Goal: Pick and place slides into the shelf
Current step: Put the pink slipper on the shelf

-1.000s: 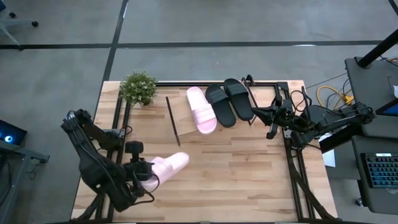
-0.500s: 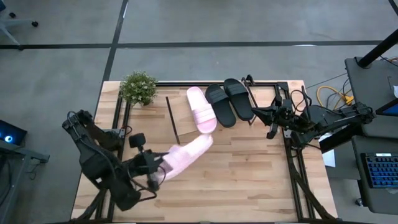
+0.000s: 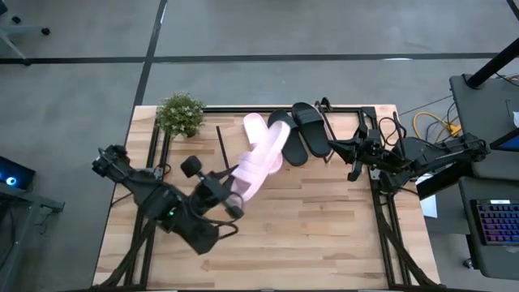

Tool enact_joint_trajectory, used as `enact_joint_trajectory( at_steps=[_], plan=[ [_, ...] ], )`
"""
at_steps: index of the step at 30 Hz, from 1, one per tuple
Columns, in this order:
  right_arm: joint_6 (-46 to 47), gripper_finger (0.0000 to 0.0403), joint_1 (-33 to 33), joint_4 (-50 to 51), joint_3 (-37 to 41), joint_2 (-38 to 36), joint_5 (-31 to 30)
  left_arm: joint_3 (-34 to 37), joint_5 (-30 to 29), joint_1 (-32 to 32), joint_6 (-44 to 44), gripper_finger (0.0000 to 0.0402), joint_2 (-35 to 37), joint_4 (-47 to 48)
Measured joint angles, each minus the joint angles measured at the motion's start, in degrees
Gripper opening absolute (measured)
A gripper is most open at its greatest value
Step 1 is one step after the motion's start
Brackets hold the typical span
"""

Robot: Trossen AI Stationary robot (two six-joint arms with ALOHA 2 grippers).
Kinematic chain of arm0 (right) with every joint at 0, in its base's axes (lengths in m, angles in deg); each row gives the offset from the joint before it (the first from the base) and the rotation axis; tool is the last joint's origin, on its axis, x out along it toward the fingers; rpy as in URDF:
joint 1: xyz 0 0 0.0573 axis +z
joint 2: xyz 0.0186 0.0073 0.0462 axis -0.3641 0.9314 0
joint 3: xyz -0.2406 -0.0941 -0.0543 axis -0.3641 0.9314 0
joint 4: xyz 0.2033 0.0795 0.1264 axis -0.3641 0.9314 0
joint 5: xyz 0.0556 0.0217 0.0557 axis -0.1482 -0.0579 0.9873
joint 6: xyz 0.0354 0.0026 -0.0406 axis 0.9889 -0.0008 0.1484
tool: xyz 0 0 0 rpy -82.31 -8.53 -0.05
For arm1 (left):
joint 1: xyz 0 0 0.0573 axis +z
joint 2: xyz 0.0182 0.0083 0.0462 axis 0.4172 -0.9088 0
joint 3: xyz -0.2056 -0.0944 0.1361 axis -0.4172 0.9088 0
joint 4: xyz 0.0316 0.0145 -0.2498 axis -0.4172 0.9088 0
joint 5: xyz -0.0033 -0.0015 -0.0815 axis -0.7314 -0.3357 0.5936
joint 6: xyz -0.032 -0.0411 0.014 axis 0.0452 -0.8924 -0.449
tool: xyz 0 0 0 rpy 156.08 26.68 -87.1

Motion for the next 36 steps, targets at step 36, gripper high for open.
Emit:
enact_joint_trajectory(
  at_steps=[36],
  plan=[
    [-2.53,0.0009,0.00,-0.13,0.00,-3.78,0.00,0.93,-10.87,19.40,75.74,0.0000,-12.15,-68.43]
  ],
)
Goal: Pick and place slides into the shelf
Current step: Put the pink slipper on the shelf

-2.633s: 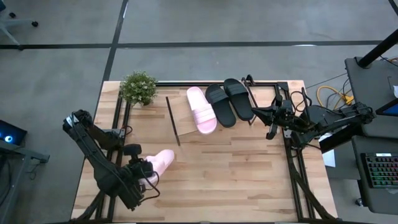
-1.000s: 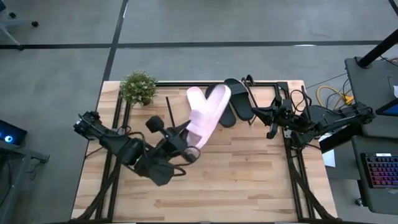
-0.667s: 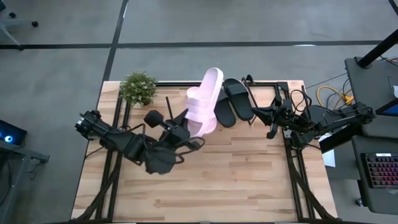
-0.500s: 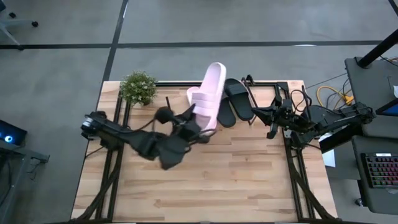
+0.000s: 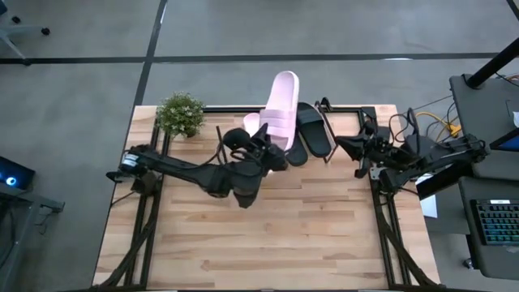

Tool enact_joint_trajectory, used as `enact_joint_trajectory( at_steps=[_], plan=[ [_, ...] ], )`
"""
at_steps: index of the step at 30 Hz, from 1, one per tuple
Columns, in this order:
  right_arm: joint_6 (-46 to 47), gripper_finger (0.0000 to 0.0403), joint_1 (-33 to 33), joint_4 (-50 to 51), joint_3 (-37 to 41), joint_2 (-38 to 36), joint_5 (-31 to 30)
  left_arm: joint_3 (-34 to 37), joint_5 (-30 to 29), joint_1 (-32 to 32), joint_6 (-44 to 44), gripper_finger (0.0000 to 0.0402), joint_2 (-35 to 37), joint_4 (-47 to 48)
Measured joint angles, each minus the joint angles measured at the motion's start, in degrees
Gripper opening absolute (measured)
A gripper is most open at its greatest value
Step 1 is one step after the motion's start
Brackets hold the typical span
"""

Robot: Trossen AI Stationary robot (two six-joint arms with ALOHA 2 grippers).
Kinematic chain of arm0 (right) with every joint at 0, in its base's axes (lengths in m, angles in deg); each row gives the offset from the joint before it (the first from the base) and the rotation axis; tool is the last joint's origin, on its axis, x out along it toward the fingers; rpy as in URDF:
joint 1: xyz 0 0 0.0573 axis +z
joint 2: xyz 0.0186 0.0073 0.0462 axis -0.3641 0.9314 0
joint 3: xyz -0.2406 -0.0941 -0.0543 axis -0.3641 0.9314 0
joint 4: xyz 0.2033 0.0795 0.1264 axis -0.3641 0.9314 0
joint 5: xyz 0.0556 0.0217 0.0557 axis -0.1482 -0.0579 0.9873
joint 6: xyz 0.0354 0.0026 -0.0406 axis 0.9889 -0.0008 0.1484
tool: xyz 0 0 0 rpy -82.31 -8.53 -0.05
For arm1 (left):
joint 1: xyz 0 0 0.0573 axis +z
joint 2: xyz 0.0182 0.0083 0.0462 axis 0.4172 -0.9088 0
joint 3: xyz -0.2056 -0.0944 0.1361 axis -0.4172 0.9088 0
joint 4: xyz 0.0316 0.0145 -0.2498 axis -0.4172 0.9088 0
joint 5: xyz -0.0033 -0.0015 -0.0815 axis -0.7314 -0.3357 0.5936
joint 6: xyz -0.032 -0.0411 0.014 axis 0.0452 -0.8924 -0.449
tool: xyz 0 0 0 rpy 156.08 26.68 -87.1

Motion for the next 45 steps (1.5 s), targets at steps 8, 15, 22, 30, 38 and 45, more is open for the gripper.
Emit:
enact_joint_trajectory(
  at_steps=[8,15,22,30,38,45],
  plan=[
    [-1.16,0.0009,0.00,-0.02,0.00,-2.33,0.00,1.78,0.49,0.04,0.15,0.0000,-0.02,7.81],
    [-1.05,0.0009,0.01,0.04,0.00,-2.02,0.00,1.82,0.36,1.38,-1.62,0.0000,-0.28,15.76],
    [-0.99,0.0009,0.00,0.04,0.00,-1.98,0.00,1.84,0.25,2.11,-3.24,0.0000,-0.44,15.53],
    [-0.99,0.0009,0.01,0.04,0.00,-1.97,0.00,1.93,0.27,1.22,-3.22,0.0000,-0.31,15.55],
    [-0.99,0.0009,0.02,0.04,0.00,-1.95,0.00,1.95,0.24,-4.24,-3.16,0.0000,3.24,15.47],
    [-0.99,0.0009,0.02,0.02,0.00,-1.73,0.00,1.56,0.51,-10.08,-3.15,0.0000,8.02,11.52]
  ],
)
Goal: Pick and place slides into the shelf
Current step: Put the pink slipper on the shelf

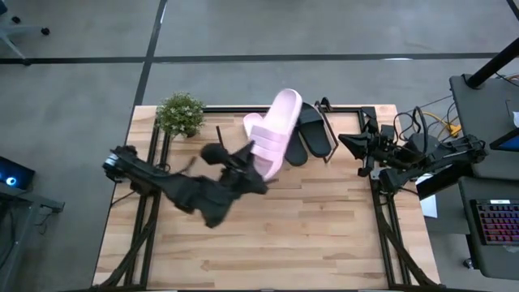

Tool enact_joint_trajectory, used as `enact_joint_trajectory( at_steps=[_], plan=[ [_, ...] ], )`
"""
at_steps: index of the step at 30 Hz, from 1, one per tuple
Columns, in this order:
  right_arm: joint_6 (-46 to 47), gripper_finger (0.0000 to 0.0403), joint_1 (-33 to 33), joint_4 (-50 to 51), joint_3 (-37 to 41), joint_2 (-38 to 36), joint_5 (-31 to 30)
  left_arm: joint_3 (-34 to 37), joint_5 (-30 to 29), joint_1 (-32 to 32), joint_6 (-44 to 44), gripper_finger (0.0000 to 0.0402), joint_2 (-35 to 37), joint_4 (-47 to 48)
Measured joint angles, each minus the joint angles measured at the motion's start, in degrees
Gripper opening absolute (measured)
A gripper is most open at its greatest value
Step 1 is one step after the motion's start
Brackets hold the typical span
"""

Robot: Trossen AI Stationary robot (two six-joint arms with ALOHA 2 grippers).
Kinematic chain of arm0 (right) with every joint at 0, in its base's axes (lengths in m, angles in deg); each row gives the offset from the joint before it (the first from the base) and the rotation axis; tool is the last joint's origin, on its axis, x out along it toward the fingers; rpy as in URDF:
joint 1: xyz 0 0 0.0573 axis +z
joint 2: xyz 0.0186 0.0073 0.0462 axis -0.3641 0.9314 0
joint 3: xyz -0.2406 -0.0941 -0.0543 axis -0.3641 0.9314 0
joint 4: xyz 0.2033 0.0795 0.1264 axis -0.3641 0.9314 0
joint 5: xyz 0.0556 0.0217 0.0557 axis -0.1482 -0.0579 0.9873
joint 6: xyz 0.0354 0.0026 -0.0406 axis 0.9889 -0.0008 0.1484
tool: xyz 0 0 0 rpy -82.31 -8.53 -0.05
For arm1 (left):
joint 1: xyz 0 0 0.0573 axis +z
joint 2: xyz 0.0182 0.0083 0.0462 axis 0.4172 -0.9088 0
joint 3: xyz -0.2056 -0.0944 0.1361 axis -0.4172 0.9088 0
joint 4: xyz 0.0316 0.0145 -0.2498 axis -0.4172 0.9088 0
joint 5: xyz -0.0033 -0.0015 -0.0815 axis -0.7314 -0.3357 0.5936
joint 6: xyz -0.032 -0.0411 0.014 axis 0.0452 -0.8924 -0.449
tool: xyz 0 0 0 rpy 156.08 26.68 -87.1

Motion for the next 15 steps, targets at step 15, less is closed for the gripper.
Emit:
enact_joint_trajectory(
  at_steps=[15],
  plan=[
    [0.91,0.0009,-0.02,-0.04,0.00,-0.02,0.00,0.26,-0.26,6.16,-9.10,0.0000,20.51,36.67]
  ],
)
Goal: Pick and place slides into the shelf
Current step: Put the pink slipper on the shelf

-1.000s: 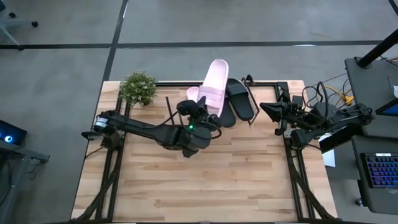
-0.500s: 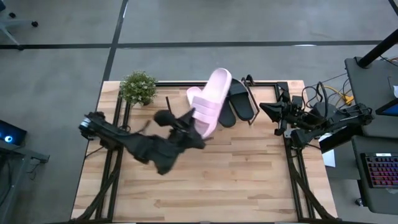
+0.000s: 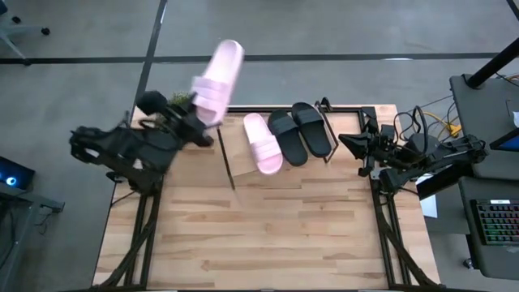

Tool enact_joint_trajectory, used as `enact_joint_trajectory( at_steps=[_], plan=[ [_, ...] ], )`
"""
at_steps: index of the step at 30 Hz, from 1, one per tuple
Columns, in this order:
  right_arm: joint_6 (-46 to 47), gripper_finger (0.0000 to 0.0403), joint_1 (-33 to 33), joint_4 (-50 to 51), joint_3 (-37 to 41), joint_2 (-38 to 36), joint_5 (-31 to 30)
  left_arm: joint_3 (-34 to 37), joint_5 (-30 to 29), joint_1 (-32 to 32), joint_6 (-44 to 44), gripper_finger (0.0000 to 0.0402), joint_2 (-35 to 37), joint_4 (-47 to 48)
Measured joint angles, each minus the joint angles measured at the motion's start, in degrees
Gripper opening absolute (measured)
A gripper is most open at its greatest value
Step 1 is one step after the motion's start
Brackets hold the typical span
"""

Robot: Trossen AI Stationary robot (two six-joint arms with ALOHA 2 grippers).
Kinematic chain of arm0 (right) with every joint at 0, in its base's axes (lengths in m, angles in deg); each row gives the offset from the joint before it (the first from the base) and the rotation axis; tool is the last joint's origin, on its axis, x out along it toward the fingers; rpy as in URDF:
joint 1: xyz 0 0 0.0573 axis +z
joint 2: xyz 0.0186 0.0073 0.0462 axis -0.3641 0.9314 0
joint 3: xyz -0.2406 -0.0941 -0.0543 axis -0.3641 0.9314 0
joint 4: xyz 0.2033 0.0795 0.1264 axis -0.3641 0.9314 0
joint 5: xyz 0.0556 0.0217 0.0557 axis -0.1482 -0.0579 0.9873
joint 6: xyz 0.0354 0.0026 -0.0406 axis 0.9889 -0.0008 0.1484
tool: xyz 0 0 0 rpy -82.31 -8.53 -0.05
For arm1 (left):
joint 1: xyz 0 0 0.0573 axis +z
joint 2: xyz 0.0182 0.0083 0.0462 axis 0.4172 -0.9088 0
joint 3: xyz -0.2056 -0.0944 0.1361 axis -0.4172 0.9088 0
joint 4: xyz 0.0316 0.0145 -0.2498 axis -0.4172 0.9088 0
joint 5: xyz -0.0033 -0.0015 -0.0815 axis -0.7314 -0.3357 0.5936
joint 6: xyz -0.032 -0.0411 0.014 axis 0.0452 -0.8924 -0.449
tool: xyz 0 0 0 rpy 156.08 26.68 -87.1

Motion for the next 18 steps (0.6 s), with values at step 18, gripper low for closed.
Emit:
enact_joint_trajectory(
  at_steps=[18],
  plan=[
    [-0.45,0.0009,0.01,-0.11,0.00,0.00,0.00,18.32,0.44,13.79,-2.84,0.0000,7.04,1.10]
  ],
)
